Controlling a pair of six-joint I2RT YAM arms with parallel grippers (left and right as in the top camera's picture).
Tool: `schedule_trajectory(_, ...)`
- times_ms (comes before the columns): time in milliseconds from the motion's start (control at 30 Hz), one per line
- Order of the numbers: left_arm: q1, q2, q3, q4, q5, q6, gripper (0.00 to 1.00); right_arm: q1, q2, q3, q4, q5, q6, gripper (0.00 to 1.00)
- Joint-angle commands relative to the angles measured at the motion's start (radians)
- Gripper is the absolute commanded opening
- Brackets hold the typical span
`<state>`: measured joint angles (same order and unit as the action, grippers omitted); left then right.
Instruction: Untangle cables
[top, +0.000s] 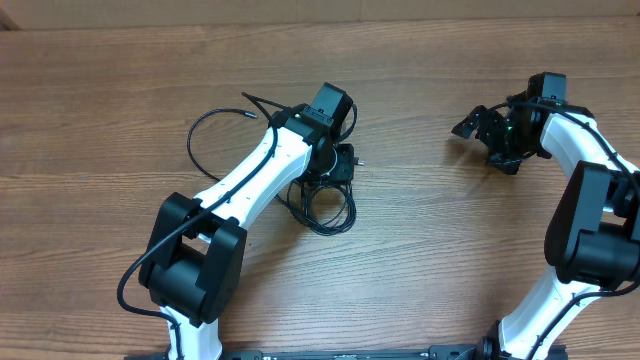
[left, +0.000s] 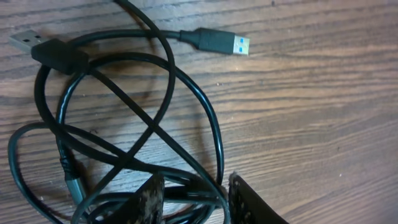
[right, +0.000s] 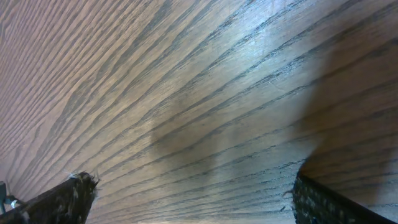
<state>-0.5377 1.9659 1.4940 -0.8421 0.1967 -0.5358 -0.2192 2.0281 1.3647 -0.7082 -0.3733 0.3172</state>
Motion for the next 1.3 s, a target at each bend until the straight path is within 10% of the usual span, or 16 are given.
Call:
schedule_trajectory(0,-0.02,0.003,0.013,0.008,-0.024,-0.048,0.33,0.0,0.014,-0.017,0.001,0.014,-0.004,1.0)
schedule_trajectory(533,-0.063,0.072,0.012,0.082,-0.101,-0.1,0.31,0.0,0.014,-0.017,0.001,0.014,-0.004,1.0)
schedule_trajectory(633,-0.063,0.081,0.012,0.087,-0.098,-0.1,0.04,0.0,0.014,-0.017,0.001,0.014,-0.004,1.0)
schedule_trajectory(967,-0.012,-0.074,0.069,0.061,-0.003,0.113,0.04,0.0,0.014,-0.017,0.001,0.014,-0.004,1.0)
schedule_trajectory(1267,0.062,-0.122,0.064,-0.104,-0.36,0.163,0.04,0.0,0.014,-0.017,0.001,0.014,-0.004,1.0)
